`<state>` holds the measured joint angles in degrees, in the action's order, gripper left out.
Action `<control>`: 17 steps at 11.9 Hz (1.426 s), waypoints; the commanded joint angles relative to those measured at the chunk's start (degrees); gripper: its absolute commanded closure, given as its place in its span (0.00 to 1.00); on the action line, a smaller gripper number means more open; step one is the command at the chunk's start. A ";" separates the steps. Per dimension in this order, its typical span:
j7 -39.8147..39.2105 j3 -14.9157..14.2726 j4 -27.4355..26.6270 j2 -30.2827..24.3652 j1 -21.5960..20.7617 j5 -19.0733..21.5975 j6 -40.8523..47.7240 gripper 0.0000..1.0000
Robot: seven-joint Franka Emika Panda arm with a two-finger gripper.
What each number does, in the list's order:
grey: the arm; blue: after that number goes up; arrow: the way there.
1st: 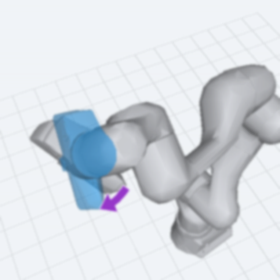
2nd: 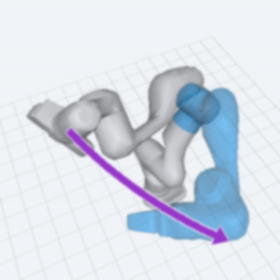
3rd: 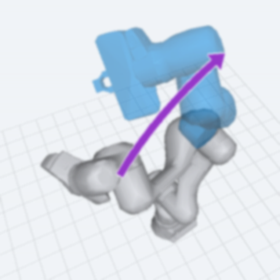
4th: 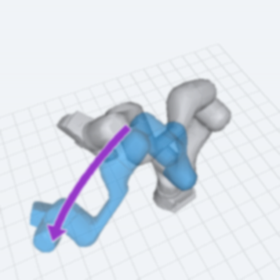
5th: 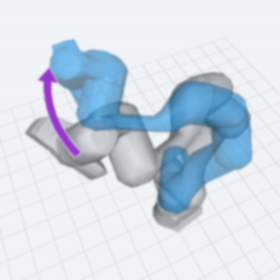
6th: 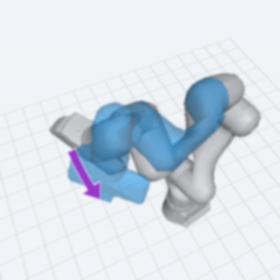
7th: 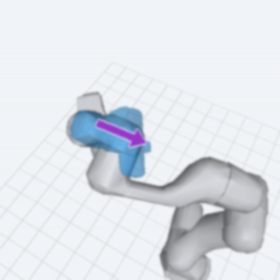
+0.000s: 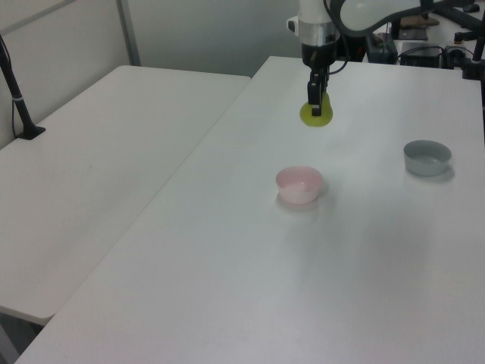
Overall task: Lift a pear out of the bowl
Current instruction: 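Lift the pear out of the bowl and carry it toward the grey bowl, then lower the held pear onto the table beside the grey bowl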
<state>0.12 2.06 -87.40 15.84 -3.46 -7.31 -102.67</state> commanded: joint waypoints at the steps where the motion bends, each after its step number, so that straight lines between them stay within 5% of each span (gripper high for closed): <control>1: -7.57 -0.04 1.18 -0.37 6.78 0.63 0.89 0.70; 5: -13.91 -0.04 1.18 0.07 12.77 0.80 0.37 0.69; 17: -14.10 -0.21 -2.42 12.02 13.74 0.10 -14.21 0.68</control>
<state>-12.84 2.00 -88.85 26.91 10.29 -7.24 -113.85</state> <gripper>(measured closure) 0.374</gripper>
